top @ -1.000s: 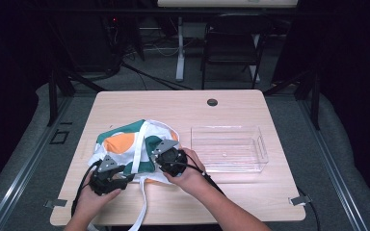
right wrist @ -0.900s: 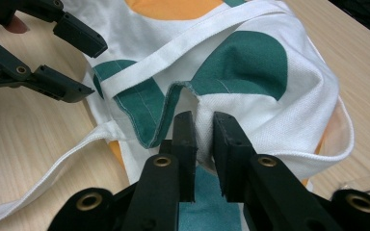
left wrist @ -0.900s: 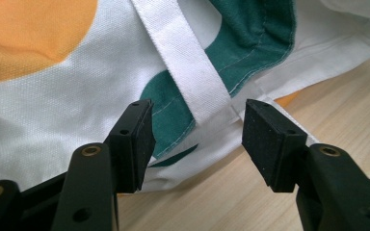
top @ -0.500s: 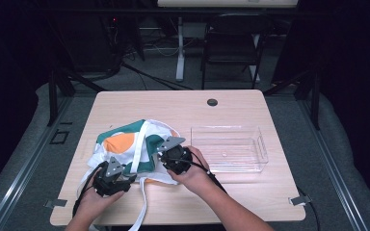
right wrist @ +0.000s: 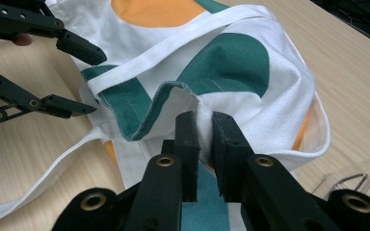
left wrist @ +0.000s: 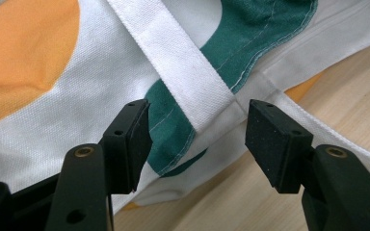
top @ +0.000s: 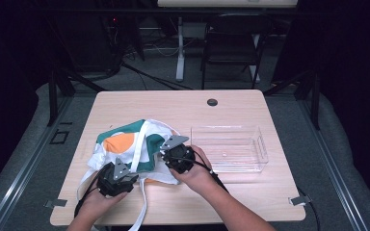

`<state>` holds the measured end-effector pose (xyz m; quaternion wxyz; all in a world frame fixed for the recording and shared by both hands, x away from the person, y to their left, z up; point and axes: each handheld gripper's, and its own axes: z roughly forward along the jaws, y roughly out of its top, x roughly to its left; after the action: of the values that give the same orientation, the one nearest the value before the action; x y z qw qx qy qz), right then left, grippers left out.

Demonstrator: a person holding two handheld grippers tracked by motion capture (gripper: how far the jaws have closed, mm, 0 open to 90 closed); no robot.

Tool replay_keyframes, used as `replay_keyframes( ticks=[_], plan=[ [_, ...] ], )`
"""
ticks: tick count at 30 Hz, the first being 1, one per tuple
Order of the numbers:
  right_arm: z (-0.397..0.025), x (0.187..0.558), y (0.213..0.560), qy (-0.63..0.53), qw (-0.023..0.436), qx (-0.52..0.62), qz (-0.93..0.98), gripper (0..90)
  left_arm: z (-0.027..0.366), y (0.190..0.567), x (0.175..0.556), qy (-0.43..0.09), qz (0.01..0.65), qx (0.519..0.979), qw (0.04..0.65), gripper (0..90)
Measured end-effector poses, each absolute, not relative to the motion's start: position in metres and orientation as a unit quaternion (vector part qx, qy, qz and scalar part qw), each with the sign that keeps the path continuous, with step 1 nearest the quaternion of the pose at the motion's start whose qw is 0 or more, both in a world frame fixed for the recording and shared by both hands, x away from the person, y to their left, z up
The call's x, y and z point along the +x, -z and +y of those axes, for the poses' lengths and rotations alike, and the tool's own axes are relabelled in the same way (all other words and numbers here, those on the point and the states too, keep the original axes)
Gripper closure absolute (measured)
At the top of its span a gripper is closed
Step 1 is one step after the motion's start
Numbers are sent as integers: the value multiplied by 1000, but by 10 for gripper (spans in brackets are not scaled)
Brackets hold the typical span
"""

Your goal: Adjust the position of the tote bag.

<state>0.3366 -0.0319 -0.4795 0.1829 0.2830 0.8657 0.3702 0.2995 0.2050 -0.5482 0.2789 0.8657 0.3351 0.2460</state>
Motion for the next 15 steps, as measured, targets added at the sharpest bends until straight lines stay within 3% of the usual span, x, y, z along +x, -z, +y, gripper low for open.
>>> replay_keyframes(
  ticks=[15],
  plan=[
    [-33,337,479,-370,182,281,867,814,200,553,306,-257,338,863,273,474]
  ],
)
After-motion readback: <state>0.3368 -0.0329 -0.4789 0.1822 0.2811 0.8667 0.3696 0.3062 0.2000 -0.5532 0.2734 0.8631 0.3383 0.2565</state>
